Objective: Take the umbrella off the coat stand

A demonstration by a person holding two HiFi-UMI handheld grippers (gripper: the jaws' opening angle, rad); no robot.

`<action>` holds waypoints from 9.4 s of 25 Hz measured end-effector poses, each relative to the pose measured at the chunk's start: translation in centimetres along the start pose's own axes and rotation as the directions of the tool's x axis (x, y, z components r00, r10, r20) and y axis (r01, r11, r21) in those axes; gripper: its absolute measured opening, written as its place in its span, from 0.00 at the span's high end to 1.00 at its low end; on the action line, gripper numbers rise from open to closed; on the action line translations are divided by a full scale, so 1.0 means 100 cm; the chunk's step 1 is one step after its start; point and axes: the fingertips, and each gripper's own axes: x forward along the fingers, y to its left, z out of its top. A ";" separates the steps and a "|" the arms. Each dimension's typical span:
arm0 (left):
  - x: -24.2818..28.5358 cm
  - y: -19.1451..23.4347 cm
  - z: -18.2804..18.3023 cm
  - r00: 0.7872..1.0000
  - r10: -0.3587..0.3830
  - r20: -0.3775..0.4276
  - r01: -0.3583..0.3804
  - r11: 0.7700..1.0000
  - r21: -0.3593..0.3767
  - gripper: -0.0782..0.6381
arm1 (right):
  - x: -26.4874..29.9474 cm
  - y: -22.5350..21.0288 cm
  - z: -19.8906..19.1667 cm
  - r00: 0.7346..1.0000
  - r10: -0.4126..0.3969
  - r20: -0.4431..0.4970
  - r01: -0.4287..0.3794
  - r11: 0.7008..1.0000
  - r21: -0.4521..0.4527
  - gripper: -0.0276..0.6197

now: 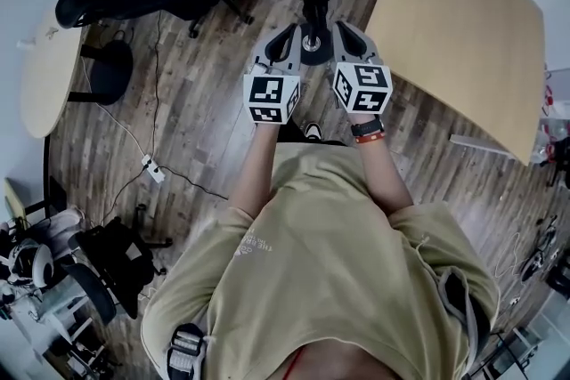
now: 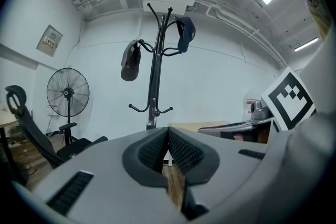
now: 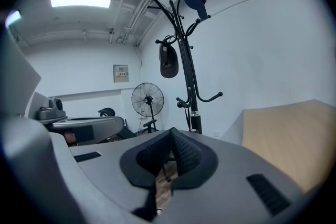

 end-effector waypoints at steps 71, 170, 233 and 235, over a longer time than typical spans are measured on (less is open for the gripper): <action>0.146 0.052 -0.050 0.975 -0.182 -0.128 0.176 0.983 -0.061 0.86 | 0.178 -0.098 -0.065 0.956 0.208 -0.205 -0.207 0.978 0.026 0.67; 0.157 0.064 -0.028 0.965 -0.244 -0.094 0.236 0.968 -0.085 0.86 | 0.189 -0.076 0.003 0.896 0.428 -0.123 -0.406 0.898 0.169 0.68; 0.097 0.040 0.022 0.997 -0.061 -0.049 0.059 0.998 -0.024 0.86 | 0.060 -0.081 0.043 1.000 -0.012 -0.022 0.014 0.995 0.100 0.68; 0.096 0.038 0.020 0.996 -0.068 -0.050 0.067 0.998 -0.023 0.86 | 0.060 -0.081 0.040 0.999 -0.013 -0.029 0.016 0.996 0.092 0.68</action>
